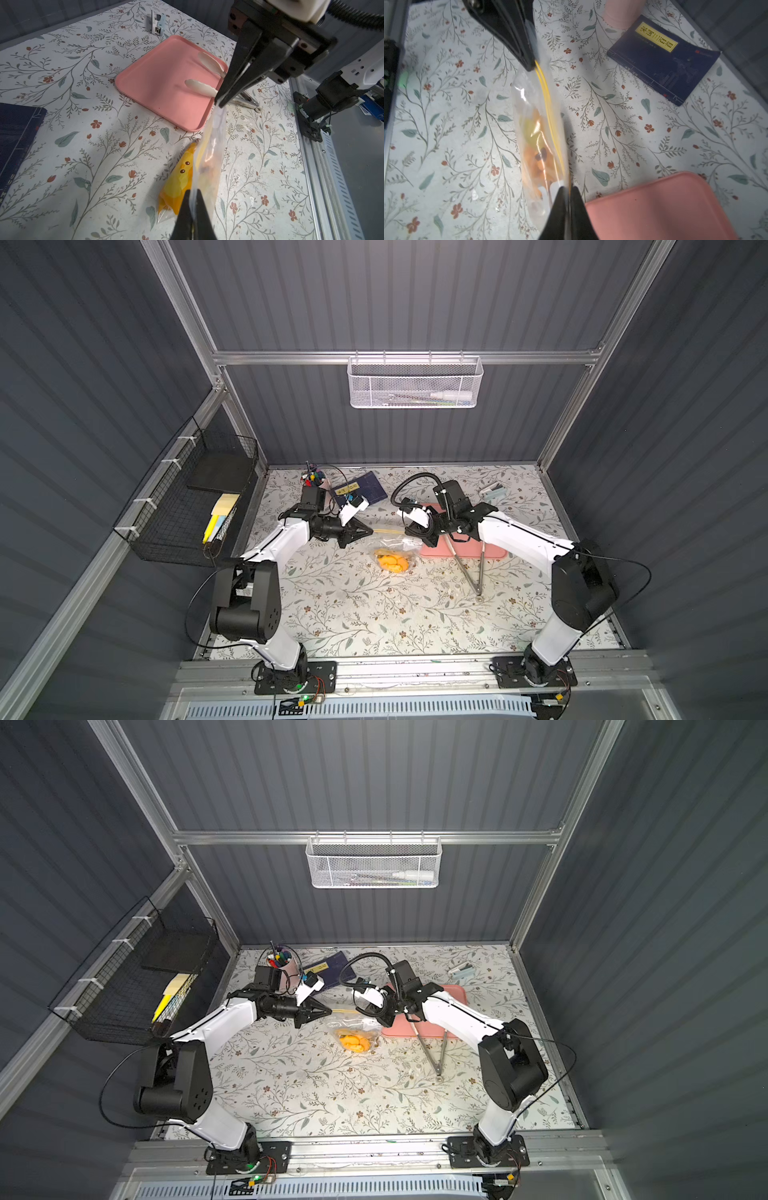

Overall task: Put the cookies into a resealable bag to prevent moisture
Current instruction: Close the ziploc bag at the center of the board, then place the ziploc bag at the center of the board.

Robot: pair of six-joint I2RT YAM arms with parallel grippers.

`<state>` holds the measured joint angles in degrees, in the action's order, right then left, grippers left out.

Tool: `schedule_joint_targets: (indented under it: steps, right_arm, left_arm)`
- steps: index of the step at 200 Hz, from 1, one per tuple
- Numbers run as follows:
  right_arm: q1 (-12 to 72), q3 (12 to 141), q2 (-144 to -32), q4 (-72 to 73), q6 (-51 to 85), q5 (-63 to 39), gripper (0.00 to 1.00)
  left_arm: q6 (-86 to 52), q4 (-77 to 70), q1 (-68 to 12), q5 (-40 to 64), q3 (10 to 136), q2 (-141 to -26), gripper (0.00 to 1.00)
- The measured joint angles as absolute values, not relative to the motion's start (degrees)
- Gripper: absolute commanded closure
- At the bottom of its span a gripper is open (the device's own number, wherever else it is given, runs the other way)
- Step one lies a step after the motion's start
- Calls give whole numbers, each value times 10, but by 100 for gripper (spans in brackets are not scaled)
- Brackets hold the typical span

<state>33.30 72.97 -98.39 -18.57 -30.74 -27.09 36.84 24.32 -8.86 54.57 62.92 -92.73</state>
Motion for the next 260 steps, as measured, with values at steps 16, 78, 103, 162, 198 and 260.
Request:
schedule_joint_targets:
  steps: [16, 78, 103, 162, 198, 260]
  right_arm:
    - [332, 723, -981, -185, -312, -256, 58]
    - [330, 712, -956, -213, -324, -247, 100]
    - [345, 697, -893, -234, -323, -269, 100]
    - [421, 660, -767, -295, -300, -334, 100]
    - [437, 640, -759, -303, -285, -374, 100]
    - [412, 659, -960, -277, -285, -386, 100]
  left_arm:
    - [368, 243, -85, 545, 629, -927, 100]
    - [370, 254, -83, 544, 629, -921, 100]
    - [375, 278, -85, 531, 615, -854, 100]
    - [382, 388, -115, 462, 580, -583, 100]
    - [381, 464, -125, 424, 556, -526, 100]
    - [368, 388, -126, 337, 502, -719, 100]
